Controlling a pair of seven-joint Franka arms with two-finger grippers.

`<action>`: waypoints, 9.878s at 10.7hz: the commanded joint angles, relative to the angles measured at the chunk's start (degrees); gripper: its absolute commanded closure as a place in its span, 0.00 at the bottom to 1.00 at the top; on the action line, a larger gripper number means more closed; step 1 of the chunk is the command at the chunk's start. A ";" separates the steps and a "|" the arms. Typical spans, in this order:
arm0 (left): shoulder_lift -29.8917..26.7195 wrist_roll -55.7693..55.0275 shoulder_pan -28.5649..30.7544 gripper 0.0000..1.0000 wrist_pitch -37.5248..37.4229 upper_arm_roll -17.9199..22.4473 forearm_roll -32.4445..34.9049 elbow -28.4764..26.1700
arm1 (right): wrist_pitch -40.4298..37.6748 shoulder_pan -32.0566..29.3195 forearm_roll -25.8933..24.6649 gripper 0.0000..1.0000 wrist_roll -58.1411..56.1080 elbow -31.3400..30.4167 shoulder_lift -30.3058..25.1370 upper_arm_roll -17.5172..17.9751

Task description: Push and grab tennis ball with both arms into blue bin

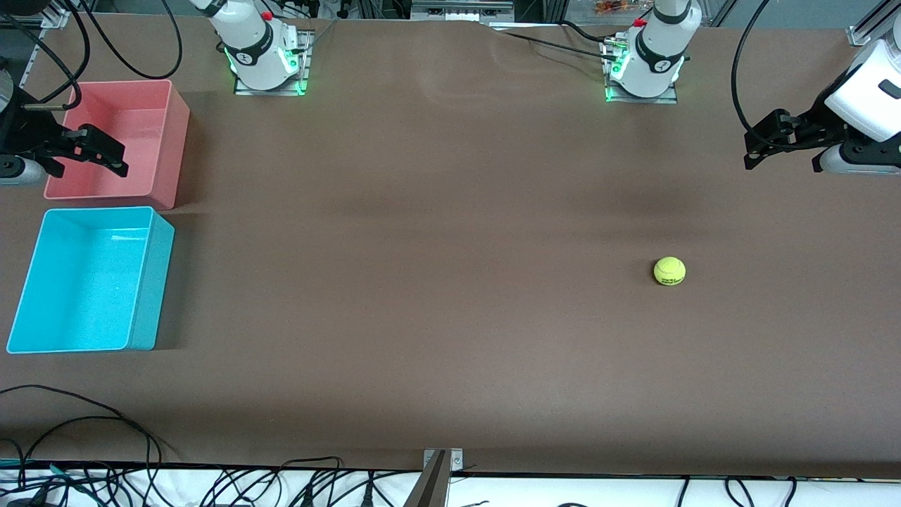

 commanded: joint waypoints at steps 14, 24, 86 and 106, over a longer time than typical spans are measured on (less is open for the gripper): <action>0.89 -0.74 -0.23 0.00 -1.43 -0.16 -0.14 2.14 | 0.90 1.44 0.79 0.00 -0.02 -0.77 -1.32 -1.00; 0.10 -0.66 0.30 0.00 -1.96 -1.22 -0.05 -0.48 | 2.48 6.45 0.00 0.00 -0.02 -0.94 -0.35 -6.02; 3.17 47.27 3.90 1.00 58.40 3.53 8.39 -46.91 | 4.42 7.59 2.02 0.00 -0.02 -2.79 -0.79 -3.47; 17.50 87.59 8.83 1.00 55.87 3.88 0.39 -41.29 | 4.07 6.63 2.20 0.00 -0.02 -2.52 -0.53 -3.73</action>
